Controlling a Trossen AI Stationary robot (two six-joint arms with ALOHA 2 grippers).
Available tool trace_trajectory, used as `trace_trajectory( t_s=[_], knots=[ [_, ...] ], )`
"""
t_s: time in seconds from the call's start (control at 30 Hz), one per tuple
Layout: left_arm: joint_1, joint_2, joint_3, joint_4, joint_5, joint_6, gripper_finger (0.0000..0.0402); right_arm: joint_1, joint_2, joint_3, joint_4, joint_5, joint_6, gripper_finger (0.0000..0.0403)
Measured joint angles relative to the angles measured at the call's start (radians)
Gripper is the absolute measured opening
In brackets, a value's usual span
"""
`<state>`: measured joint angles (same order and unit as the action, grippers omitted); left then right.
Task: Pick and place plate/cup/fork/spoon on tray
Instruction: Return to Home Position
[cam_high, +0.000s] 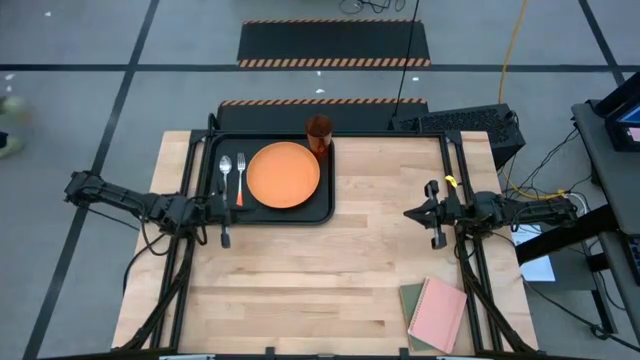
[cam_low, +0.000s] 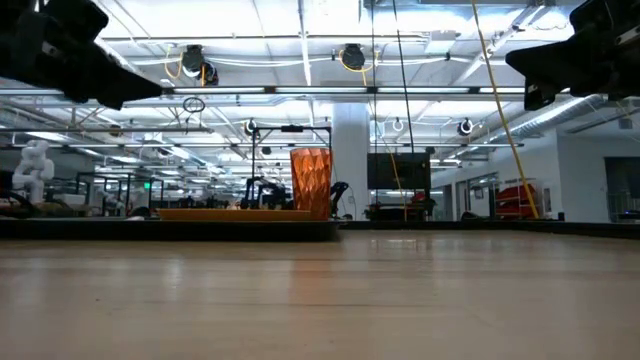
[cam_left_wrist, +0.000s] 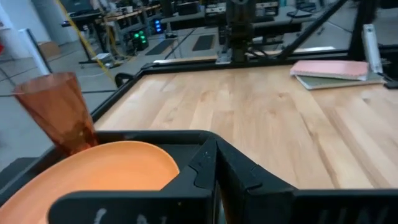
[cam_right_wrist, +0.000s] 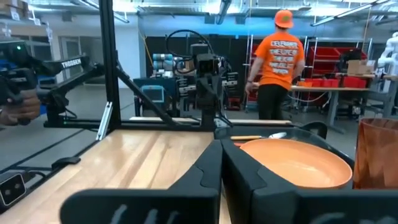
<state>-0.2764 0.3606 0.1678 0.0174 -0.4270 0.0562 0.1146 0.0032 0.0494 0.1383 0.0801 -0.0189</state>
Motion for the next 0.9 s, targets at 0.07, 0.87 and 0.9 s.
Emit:
trace_trajectory(
  t_s=[0.07, 0.87, 0.9],
  knots=[
    [0.0, -0.025, -0.024, -0.001, 0.022, 0.003, 0.0009, 0.0, 0.0, 0.0, 0.0, -0.001, 0.0, 0.0],
    [0.042, -0.089, -0.063, 0.022, 0.332, 0.084, 0.0006, 0.0, 0.0, 0.0, 0.007, -0.003, 0.0, 0.0],
    [0.045, -0.089, -0.063, 0.02, 0.333, 0.085, 0.0008, 0.0, 0.0, 0.0, 0.007, -0.003, 0.0, 0.0]
  ],
)
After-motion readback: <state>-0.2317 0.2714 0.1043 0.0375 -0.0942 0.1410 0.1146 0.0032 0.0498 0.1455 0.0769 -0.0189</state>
